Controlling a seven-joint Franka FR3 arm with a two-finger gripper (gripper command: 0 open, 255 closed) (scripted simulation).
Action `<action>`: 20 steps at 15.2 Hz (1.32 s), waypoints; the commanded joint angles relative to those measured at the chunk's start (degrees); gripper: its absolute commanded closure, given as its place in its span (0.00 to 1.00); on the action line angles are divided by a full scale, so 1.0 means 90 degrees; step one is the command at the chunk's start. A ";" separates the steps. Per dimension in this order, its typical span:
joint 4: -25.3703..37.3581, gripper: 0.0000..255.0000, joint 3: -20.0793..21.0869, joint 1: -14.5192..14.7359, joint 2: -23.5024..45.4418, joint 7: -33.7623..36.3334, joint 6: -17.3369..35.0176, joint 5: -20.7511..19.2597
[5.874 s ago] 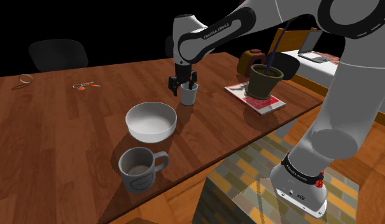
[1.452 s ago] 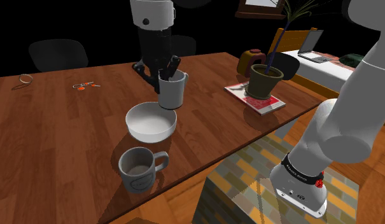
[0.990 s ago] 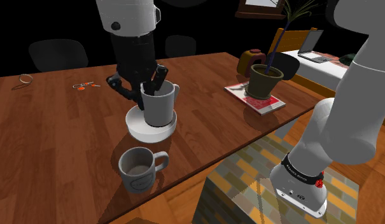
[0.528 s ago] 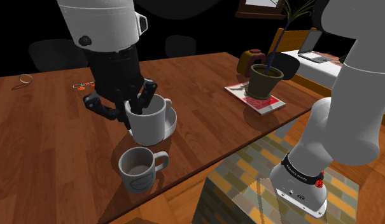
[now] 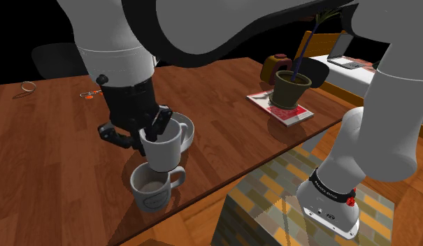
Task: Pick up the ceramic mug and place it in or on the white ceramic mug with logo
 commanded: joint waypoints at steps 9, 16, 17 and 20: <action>-0.0558 1.00 -0.0028 -0.0011 0.0096 0.0062 0.0640 -0.0074; -0.0554 0.00 -0.0029 -0.0013 0.0098 0.0060 0.0637 -0.0075; -0.0552 0.00 -0.0029 -0.0012 0.0100 0.0061 0.0638 -0.0076; -0.0558 0.00 -0.0028 -0.0012 0.0096 0.0062 0.0640 -0.0074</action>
